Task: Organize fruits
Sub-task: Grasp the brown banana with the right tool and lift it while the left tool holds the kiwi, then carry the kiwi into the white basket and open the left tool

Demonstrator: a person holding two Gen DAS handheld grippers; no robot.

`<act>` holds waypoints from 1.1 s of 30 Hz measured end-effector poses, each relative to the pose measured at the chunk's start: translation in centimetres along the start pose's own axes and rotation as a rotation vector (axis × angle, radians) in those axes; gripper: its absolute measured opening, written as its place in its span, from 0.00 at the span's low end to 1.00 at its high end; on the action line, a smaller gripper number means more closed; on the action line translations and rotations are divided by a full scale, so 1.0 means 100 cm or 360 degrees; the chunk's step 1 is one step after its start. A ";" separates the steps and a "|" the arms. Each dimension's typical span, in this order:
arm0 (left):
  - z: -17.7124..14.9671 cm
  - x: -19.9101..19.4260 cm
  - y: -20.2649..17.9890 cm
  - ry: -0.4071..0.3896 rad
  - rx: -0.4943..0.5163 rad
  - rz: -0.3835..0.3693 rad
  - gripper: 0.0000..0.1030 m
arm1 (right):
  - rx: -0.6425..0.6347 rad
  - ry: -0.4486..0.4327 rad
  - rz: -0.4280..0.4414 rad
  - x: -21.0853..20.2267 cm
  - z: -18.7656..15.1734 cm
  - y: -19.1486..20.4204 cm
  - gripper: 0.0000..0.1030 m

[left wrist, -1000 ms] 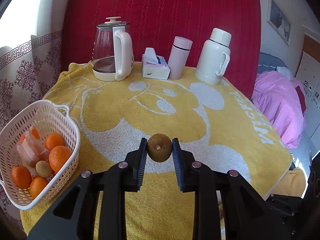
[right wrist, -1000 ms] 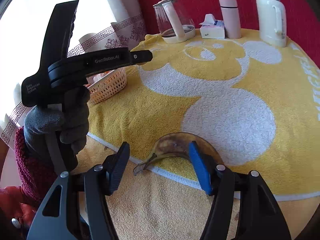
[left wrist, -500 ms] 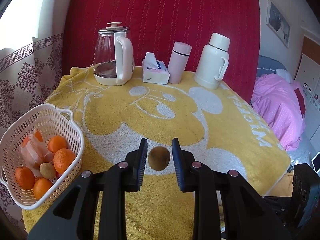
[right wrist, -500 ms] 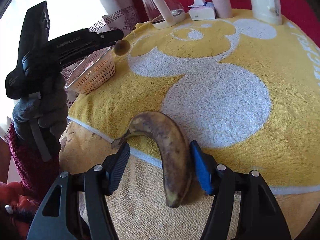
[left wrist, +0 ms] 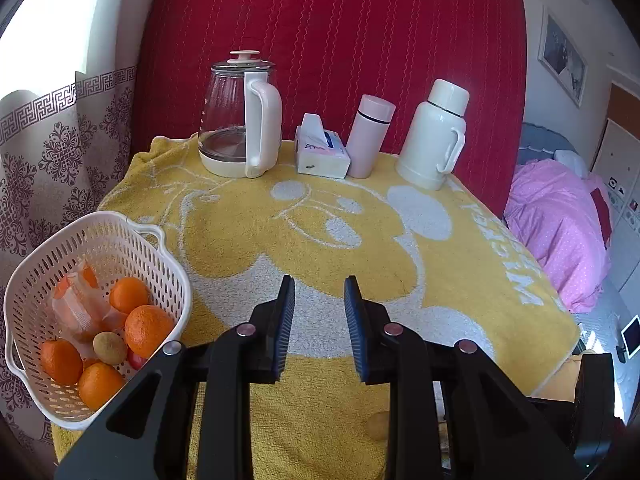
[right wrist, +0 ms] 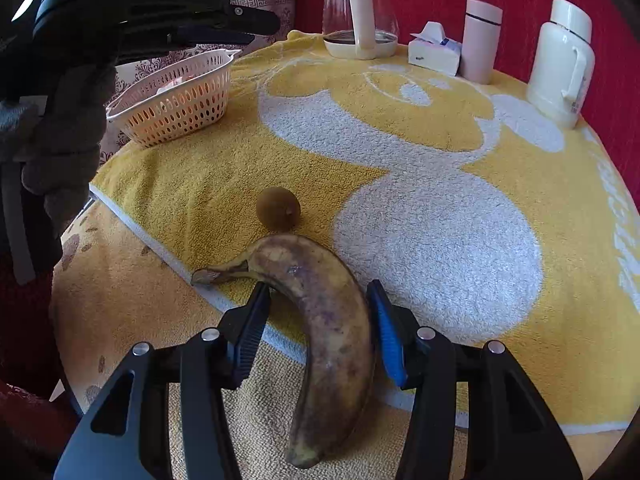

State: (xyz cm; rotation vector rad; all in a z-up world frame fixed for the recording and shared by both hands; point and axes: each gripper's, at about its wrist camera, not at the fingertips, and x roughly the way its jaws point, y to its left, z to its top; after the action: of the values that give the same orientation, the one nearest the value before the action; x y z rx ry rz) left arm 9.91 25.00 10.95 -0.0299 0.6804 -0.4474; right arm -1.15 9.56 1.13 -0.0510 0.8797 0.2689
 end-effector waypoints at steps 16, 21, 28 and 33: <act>-0.025 0.019 -0.020 0.0179 0.0111 -0.0107 0.27 | 0.0458 -0.0143 -0.0045 -0.026 -0.016 -0.059 0.31; -0.057 0.029 -0.052 0.0296 0.0265 -0.0140 0.27 | 0.0563 -0.0131 -0.0007 -0.022 -0.019 -0.073 0.31; -0.083 0.037 -0.051 0.0381 0.0292 -0.0089 0.27 | 0.0552 -0.0128 -0.0012 -0.020 -0.019 -0.072 0.32; -0.090 0.031 -0.050 0.0397 0.0299 -0.0154 0.27 | 0.0540 -0.0121 -0.0032 -0.019 -0.018 -0.071 0.33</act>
State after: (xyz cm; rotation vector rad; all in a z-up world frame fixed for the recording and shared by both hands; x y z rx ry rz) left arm 4.58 20.28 2.96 0.1733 0.8816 -0.6132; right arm -1.90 2.05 1.00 0.2635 0.8389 0.0996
